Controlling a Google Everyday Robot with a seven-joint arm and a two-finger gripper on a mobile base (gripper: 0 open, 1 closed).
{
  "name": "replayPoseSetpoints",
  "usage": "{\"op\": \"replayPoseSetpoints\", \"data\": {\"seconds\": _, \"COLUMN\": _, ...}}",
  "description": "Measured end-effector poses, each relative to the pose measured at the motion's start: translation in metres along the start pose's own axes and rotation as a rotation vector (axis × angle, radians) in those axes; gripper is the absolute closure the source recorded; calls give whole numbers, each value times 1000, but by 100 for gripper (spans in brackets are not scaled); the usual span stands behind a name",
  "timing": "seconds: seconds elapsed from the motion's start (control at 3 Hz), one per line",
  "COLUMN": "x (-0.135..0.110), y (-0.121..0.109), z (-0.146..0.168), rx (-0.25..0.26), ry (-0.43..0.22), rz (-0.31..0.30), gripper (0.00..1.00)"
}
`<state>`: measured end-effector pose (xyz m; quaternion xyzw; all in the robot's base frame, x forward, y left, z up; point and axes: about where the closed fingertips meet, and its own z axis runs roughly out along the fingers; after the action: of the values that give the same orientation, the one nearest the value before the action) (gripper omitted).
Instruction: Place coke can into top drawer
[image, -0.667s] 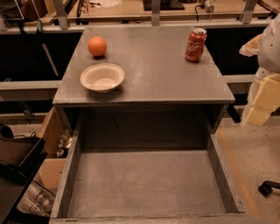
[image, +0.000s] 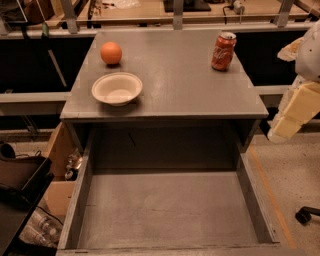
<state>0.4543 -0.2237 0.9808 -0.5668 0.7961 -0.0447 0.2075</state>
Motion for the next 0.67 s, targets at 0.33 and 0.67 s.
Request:
{"op": "replayPoseSetpoints", "data": {"seconds": 0.33, "x": 33, "y": -26, "z": 26, "rx": 51, "ry": -119, "rz": 202, "gripper": 0}}
{"op": "replayPoseSetpoints", "data": {"seconds": 0.67, "x": 46, "y": -59, "z": 53, "rx": 110, "ry": -292, "rz": 331, "gripper": 0}}
